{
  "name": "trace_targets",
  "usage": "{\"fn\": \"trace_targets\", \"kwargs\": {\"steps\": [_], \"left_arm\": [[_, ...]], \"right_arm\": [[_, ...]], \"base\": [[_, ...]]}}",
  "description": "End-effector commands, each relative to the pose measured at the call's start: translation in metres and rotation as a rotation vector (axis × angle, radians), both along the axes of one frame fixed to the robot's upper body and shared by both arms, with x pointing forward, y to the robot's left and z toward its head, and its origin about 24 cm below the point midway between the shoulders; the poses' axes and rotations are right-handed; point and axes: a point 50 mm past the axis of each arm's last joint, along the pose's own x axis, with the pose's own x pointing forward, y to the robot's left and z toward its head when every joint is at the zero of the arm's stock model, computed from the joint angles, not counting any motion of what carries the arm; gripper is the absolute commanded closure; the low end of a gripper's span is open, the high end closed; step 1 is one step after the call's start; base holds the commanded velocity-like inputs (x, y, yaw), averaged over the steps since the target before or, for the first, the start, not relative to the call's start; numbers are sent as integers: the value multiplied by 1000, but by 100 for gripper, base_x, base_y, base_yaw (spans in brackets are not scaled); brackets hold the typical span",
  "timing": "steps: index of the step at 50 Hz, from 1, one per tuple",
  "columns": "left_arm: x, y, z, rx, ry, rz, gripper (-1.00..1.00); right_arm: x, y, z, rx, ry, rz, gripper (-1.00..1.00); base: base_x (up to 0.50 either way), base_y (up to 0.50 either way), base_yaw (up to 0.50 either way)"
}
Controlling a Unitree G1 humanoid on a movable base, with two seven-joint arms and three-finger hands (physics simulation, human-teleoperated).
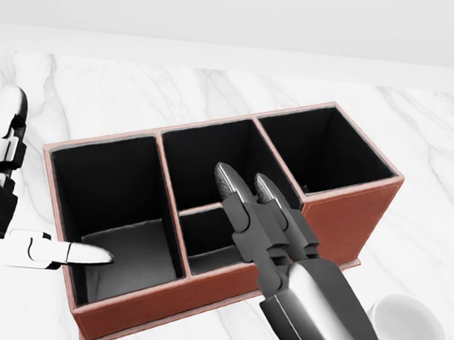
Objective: Pick up the book and place it in the front compartment of the caddy.
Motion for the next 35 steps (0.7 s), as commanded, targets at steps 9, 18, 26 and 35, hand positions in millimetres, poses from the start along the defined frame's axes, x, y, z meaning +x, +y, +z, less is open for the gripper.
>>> {"fn": "trace_targets", "kwargs": {"steps": [9, 18, 26, 35], "left_arm": [[0, 0, 1, 0, -2, 1, -100], [1, 0, -1, 1, 4, 1, -100], [1, 0, -1, 0, 4, 0, -100], [1, 0, -1, 0, 7, 0, -100]], "right_arm": [[1, 1, -19, -12, 75, -24, -100], [-1, 2, -23, -19, 88, -28, -100], [-1, 3, -27, -25, 102, -31, -100], [1, 1, -37, -40, 132, -55, -100]], "base": [[0, 0, 0], [0, 0, 0], [0, 0, 0], [0, 0, 0]]}}
